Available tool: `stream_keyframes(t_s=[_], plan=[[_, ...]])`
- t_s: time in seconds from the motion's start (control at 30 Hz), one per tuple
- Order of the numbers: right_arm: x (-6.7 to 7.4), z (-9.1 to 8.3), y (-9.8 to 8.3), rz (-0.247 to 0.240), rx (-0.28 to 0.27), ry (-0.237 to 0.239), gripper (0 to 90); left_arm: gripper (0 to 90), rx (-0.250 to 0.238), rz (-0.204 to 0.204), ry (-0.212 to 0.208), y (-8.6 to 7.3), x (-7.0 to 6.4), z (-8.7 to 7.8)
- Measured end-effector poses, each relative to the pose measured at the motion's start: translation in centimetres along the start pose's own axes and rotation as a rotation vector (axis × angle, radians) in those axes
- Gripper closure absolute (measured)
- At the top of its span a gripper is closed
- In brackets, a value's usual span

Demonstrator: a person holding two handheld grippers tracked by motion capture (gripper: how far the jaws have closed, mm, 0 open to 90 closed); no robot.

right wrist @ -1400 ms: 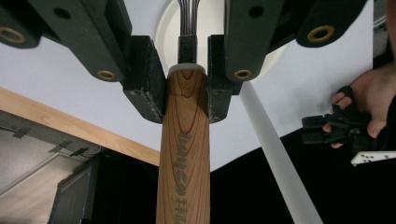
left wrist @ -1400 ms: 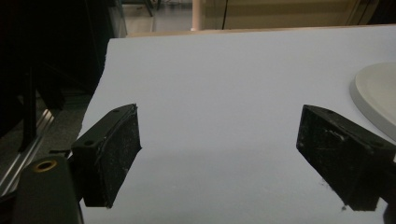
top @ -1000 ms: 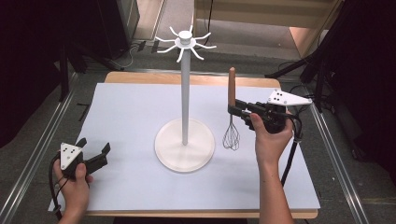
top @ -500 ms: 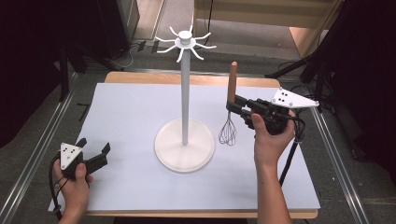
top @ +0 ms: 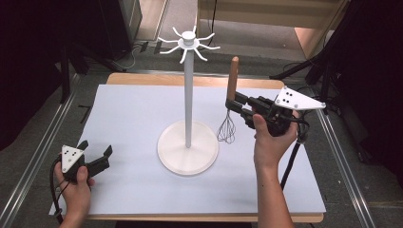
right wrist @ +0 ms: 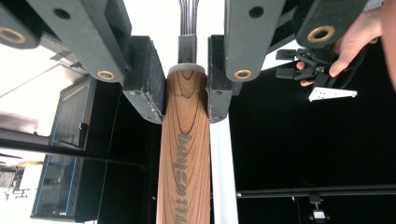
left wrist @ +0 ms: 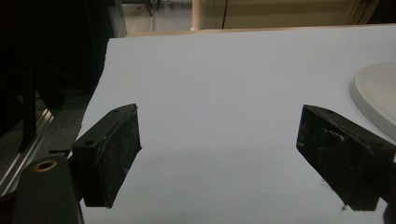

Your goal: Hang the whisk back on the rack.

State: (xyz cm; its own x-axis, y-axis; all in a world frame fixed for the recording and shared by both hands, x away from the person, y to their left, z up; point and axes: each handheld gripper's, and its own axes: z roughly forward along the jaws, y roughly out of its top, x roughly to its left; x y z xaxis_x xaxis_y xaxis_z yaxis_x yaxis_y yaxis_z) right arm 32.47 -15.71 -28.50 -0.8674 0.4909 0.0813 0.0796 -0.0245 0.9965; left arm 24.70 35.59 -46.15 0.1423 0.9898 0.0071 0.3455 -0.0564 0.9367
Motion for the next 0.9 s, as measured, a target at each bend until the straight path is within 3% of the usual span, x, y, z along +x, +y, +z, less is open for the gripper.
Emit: stream_keyframes(t_s=[0.27, 0.9], plan=[[0.4, 0.8, 1.0, -0.022, -0.012, 0.006, 70.6, 14.5, 0.001, 0.000, -0.001, 0.0, 0.0, 0.0], [0.9, 2.0, 2.1, -0.021, -0.039, 0.006, 70.6, 14.5, -0.002, -0.003, -0.003, 0.0, 0.0, 0.0]])
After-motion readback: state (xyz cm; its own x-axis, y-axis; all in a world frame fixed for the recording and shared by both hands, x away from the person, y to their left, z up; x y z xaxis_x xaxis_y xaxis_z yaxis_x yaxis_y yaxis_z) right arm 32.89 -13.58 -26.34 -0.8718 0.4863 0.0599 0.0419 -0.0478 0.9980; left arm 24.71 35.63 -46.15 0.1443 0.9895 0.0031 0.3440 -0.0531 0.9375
